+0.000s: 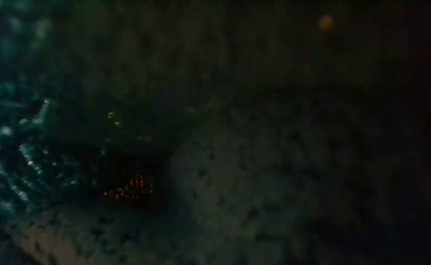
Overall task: Sort microfiber towel by color & place in baskets
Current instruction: Put the blue microfiber cloth into the bottom transparent bin
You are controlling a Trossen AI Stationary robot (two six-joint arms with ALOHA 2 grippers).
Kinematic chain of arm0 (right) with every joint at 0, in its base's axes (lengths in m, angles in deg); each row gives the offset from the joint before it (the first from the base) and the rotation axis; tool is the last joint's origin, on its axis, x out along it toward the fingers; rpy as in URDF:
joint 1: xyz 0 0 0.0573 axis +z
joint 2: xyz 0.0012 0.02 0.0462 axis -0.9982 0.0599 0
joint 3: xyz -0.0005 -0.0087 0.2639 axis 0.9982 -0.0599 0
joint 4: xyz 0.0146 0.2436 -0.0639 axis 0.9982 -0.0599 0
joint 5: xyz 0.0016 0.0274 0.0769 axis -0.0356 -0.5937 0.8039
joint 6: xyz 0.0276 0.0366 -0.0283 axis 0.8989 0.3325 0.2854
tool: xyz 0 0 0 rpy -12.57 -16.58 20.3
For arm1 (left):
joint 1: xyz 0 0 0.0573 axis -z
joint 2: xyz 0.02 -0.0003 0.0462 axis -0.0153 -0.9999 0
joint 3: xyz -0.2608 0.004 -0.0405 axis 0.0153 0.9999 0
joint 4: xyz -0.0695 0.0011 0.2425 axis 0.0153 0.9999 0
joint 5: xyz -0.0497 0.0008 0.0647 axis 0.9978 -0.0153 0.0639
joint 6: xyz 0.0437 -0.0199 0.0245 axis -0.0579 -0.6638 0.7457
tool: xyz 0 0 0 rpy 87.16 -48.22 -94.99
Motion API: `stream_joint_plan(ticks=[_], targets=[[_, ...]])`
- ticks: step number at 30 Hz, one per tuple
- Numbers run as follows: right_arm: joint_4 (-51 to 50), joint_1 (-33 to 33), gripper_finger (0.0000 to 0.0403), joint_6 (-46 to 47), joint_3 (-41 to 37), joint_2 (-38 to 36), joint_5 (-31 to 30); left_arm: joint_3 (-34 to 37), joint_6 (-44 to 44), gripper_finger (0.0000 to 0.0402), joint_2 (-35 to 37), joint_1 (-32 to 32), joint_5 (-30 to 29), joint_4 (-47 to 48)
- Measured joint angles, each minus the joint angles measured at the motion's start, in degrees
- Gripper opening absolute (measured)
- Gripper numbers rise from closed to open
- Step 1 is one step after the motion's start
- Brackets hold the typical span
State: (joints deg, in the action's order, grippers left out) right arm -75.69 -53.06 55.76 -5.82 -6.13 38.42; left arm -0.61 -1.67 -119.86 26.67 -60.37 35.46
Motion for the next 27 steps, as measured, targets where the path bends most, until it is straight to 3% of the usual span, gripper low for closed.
stream_joint_plan(ticks=[15, 21, 27], targets=[[-0.54, -2.4, 0.0, -9.37, 0.07, -11.77, -11.57, 0.0, -4.73, 0.0261, 4.73, 4.17, -6.34, 7.69], [-0.75, -8.18, 0.0, -11.15, 0.07, -11.96, -11.01, 0.0, -4.8, 0.0261, 5.24, 7.18, -6.62, 10.69], [-0.78, -16.73, 0.0, -11.45, 0.07, -11.56, -3.11, 0.0, -7.95, 0.0261, 5.23, 8.41, -6.8, 12.14]])
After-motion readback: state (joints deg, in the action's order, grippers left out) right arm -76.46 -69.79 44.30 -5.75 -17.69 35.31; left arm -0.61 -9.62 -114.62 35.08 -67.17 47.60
